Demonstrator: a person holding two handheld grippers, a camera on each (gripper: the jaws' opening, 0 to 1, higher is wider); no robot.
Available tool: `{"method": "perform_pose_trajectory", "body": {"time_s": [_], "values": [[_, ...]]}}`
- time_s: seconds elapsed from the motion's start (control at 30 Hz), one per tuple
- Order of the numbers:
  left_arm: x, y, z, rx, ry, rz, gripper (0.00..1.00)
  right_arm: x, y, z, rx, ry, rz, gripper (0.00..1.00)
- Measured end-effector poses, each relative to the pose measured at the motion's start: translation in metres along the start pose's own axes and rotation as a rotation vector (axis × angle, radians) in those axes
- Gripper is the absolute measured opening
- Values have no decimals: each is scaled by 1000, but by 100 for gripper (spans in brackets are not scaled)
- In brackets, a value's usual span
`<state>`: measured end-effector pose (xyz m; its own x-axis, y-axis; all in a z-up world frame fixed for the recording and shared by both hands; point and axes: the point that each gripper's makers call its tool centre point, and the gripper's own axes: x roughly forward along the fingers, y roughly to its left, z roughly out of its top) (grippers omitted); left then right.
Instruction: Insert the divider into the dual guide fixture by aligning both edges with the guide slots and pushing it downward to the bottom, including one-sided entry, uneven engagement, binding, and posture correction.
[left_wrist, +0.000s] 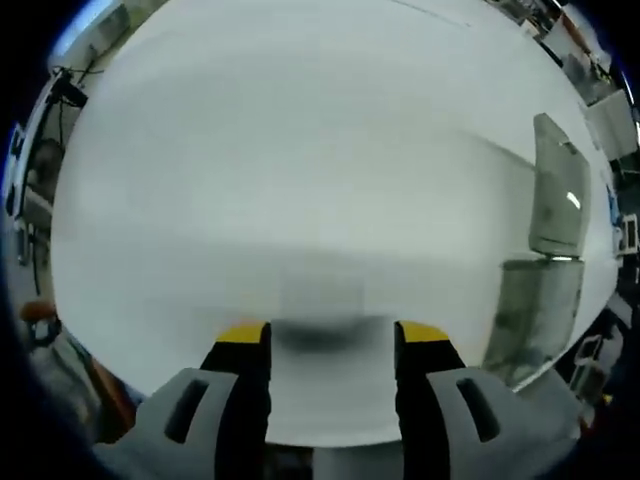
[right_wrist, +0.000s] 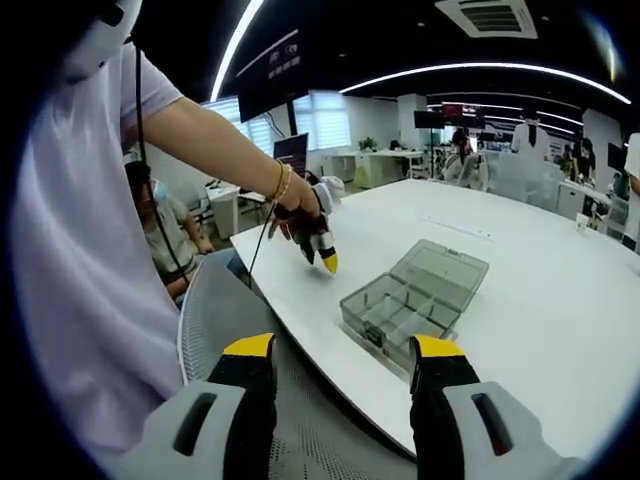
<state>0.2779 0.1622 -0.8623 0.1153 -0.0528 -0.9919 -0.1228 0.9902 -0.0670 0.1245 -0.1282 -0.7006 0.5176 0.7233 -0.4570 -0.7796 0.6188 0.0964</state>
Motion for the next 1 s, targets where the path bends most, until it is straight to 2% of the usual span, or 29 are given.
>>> {"method": "perform_pose_trajectory", "body": {"time_s": [0.5,0.6,0.83,1.0], "values": [[7,3,1,23,20,60,44,2,-3,-1,9,9,-11,50],[9,5,2,60,29,89,43,3,-3,-1,9,10,-12,50],[8,4,3,63,21,88,40,3,-5,-2,13,11,-16,49],[8,3,5,99,10,81,36,2,-5,-1,11,5,-16,49]]}}
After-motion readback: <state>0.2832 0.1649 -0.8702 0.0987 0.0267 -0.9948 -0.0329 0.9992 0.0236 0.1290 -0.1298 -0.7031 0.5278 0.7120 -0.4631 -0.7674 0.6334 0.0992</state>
